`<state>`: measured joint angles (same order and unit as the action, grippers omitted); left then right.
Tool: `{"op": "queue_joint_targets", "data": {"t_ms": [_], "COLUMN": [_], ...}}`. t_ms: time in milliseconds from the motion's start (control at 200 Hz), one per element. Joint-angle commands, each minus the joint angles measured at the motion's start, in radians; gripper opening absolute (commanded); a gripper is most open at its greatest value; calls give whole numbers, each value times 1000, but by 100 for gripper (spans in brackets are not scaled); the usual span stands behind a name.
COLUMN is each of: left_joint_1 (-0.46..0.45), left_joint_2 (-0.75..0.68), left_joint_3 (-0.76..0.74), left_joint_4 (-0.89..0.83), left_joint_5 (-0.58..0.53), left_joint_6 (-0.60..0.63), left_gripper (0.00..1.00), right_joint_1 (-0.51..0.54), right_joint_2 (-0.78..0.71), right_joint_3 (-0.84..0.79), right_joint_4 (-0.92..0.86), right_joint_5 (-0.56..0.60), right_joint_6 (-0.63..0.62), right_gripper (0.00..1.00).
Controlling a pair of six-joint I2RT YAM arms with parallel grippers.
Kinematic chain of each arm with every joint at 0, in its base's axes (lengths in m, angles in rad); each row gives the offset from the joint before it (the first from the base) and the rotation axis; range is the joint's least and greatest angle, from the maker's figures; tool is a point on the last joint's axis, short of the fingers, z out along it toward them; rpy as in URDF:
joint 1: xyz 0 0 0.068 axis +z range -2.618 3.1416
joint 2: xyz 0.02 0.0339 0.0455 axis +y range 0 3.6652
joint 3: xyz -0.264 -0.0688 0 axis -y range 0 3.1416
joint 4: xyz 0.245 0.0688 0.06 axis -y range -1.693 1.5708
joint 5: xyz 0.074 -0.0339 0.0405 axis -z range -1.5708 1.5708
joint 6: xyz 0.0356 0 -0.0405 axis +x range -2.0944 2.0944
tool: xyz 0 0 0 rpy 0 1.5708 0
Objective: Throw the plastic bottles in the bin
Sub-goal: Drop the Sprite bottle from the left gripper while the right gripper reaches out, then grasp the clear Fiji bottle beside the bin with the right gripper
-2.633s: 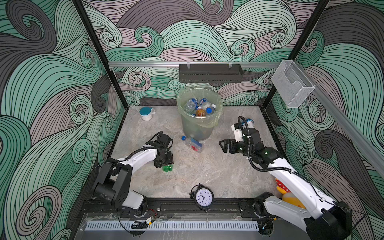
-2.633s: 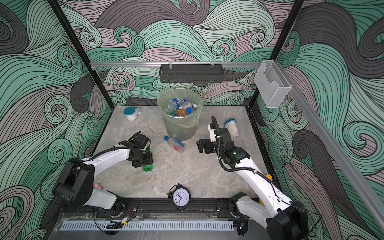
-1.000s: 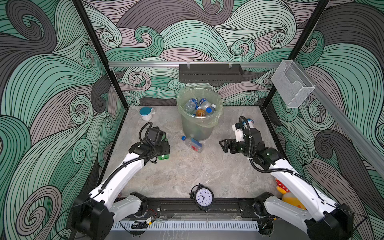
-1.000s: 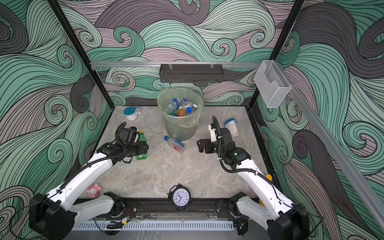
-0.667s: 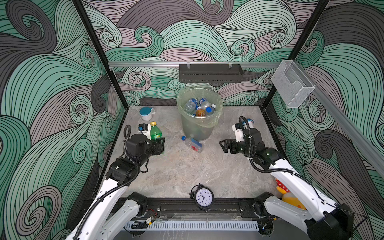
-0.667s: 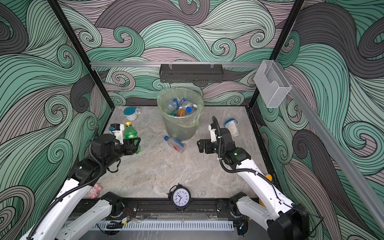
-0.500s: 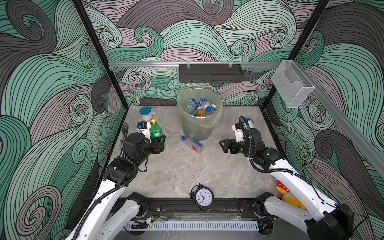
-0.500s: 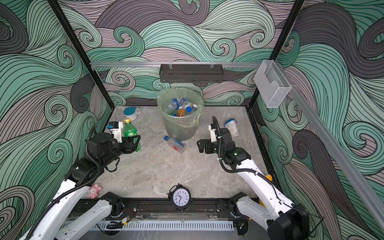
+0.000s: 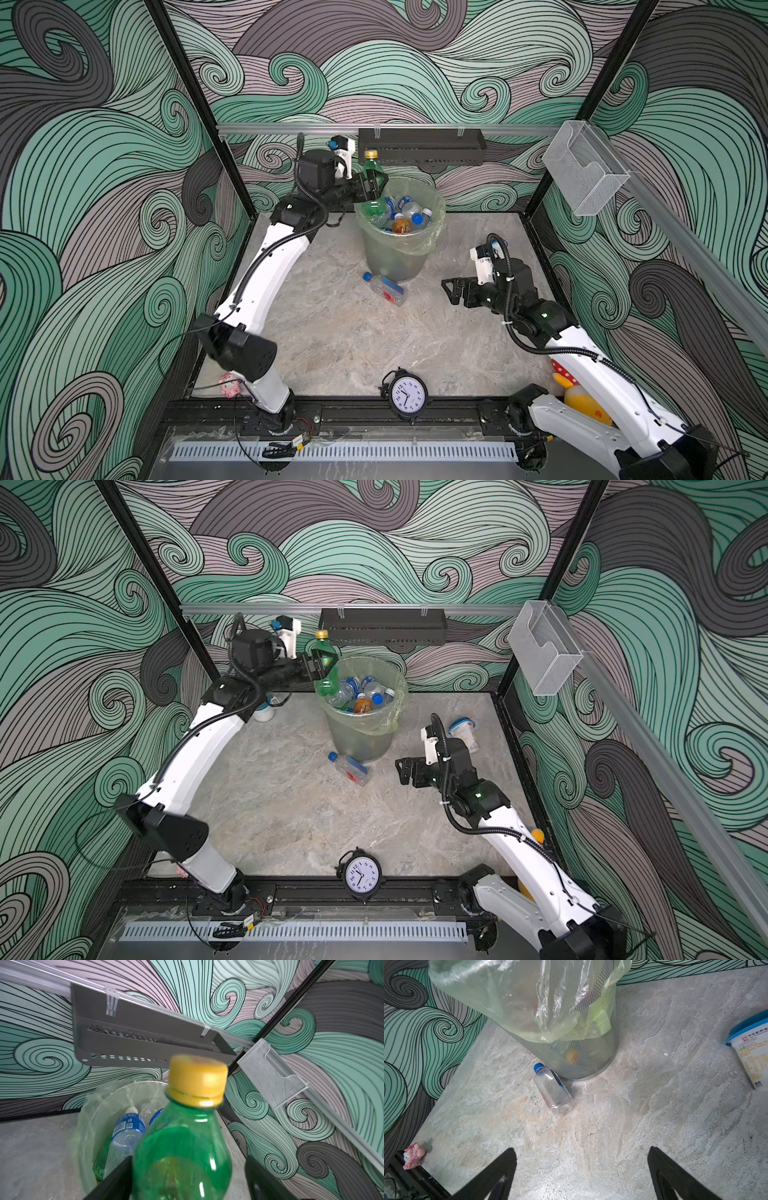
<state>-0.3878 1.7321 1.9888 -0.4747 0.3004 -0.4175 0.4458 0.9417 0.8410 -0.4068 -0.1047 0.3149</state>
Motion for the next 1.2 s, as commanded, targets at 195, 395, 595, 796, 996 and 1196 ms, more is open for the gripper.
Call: {"op": "queue_joint_targets", "data": {"t_ms": [195,395,595,796,996,1196], "left_joint_1": [3,36,81,105,110,111], "left_joint_2": [-293,-535,-734,-890,-984,-1035], "left_joint_3": [-354,-558,-761,-860,-940,-974], "left_joint_4": [-34,-144,-230,-349,-397,-425], "left_joint_5": [-82,-211,-329,-417,-427,-425], "left_joint_6": [41,59,47,40,37,42], "left_gripper": [90,90,90,90,90,90], "right_joint_1": [19,117,175,232,274,301], "right_joint_2": [-28,86,281,447,594,729], "right_joint_3": [-57,-39,-5,30,92,198], "right_joint_4": [103,189,297,363,387,324], "right_joint_5": [-95,-70,-83,-40,6,73], "right_joint_6": [-38,-100,-131,-166,-220,-286], "right_gripper": [98,95,89,86,86,86]}}
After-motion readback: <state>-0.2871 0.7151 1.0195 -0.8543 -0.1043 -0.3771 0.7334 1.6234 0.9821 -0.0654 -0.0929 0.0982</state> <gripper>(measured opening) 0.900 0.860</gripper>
